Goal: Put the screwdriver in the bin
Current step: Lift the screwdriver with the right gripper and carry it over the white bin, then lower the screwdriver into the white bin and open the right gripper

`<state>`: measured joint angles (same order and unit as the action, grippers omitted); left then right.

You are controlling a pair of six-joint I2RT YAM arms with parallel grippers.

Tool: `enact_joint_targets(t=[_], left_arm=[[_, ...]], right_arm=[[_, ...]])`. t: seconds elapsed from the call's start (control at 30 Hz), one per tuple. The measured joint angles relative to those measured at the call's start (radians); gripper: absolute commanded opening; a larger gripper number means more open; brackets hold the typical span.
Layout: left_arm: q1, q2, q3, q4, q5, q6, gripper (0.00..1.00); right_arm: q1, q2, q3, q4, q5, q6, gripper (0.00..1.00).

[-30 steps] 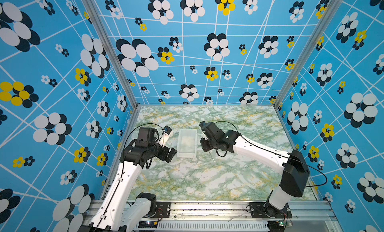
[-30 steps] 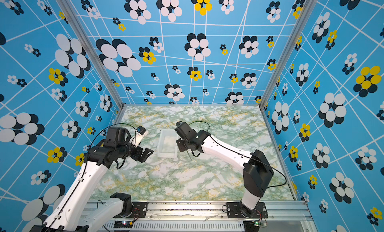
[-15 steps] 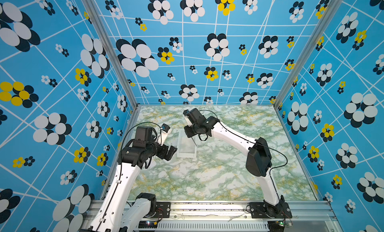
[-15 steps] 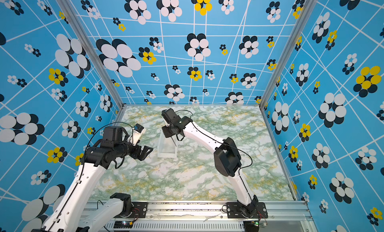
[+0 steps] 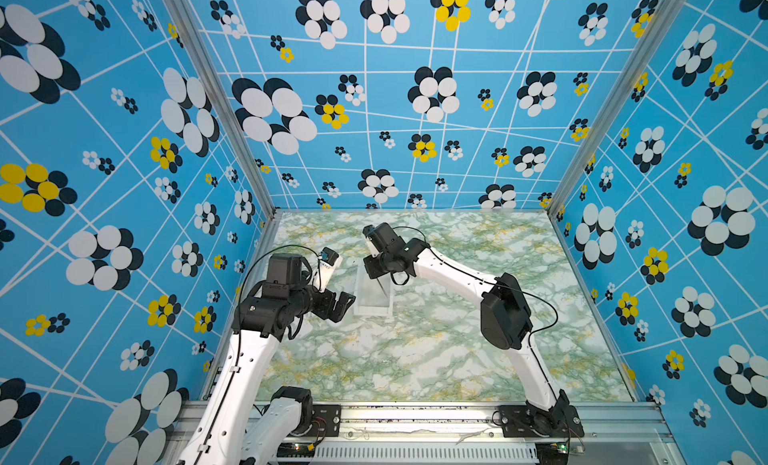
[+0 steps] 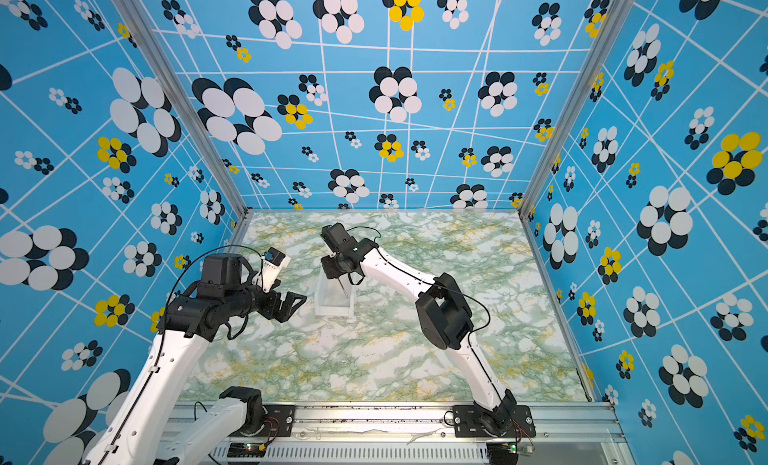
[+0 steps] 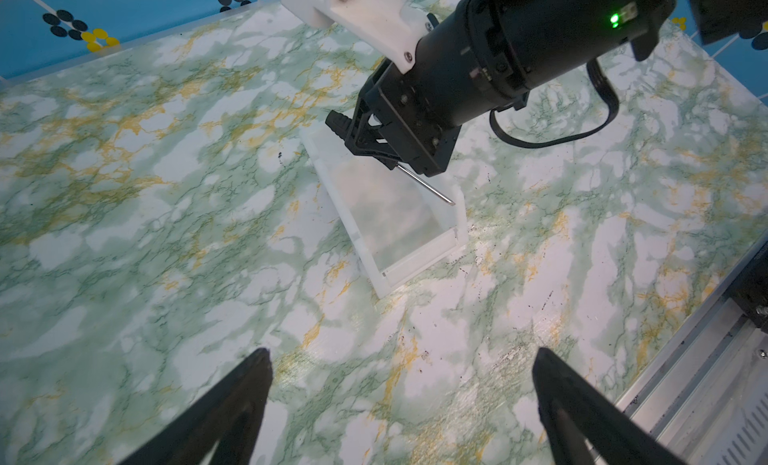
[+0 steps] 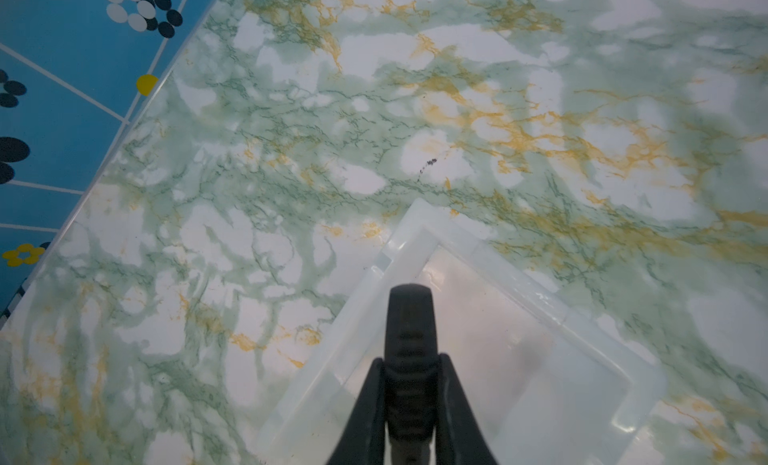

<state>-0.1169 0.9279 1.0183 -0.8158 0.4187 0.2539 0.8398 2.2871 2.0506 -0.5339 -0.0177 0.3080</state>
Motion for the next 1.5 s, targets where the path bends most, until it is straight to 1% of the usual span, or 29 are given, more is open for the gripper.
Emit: enact_joint_targets(t=[0.4, 0.87, 1.1, 1.5], left_arm=[[0.003, -0.007, 0.0, 0.0, 0.029, -0.003, 0.99], [0.019, -0.018, 0.0, 0.0, 0.053, -0.008, 0.99], [0.025, -0.018, 0.0, 0.0, 0.058, -0.011, 0.99], [0.026, -0.018, 0.0, 0.001, 0.061, -0.014, 0.99]], right_arm=[[0.0, 0.076, 0.027, 0.022, 0.0, 0.039, 0.15], [0.0, 0.109, 0.028, 0.042, 0.001, 0.053, 0.17], [0.0, 0.143, 0.028, 0.047, 0.002, 0.063, 0.19], [0.0, 0.148, 0.03, 0.05, 0.005, 0.074, 0.23]])
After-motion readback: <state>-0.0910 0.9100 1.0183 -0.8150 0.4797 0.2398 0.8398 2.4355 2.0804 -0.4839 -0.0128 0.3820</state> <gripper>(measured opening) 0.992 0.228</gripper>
